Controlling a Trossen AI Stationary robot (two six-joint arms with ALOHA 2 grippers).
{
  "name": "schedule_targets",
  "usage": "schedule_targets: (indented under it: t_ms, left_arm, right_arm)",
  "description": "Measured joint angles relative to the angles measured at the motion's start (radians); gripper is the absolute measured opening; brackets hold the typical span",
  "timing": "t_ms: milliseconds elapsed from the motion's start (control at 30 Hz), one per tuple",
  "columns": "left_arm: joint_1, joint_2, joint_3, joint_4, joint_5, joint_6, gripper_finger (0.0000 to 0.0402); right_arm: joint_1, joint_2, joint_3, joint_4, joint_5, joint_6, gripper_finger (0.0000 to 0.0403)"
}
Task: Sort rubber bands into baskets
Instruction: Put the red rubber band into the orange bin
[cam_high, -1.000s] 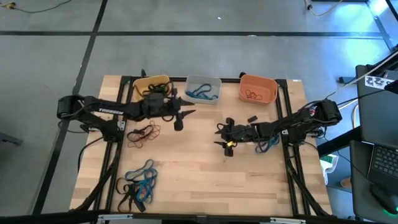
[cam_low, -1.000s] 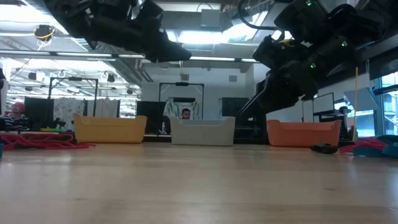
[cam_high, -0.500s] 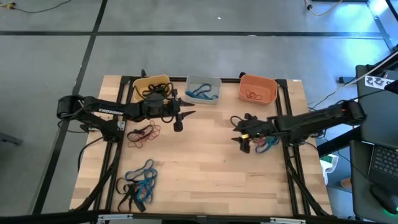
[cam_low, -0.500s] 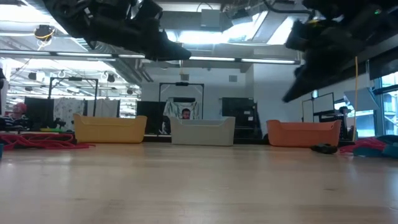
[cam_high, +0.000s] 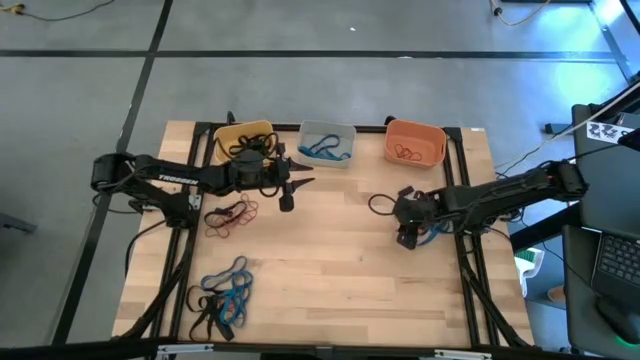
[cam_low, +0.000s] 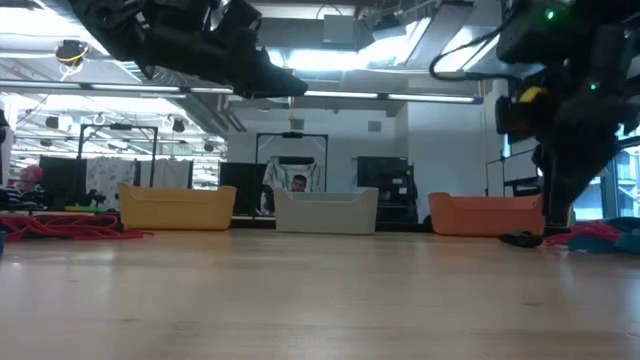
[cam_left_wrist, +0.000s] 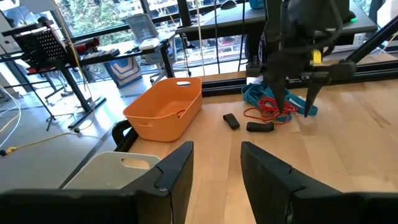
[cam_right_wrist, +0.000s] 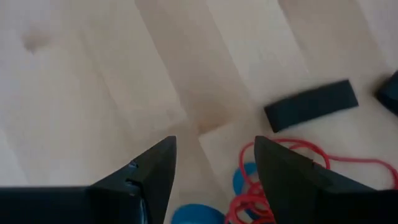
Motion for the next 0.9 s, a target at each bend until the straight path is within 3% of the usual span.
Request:
schedule_targets:
  t_ms: [333,500,900]
  left_arm:
    - [0.000,0.000,0.000,-0.028,0.000,0.000,0.0130]
    - [0.000,0.000,0.000,-0.026,0.000,0.000,0.0130]
    - [0.000,0.000,0.000,-0.027,0.000,0.000,0.0130]
  right_arm:
    - [0.000,0.195,0.001,0.001,0.055,0.000,0.0218]
    - [0.000,0.233,0.005,0.000,0.057,-0.003,0.0213]
    - [0.000,0.226,0.050,-0.042,0.036,-0.014,0.0119]
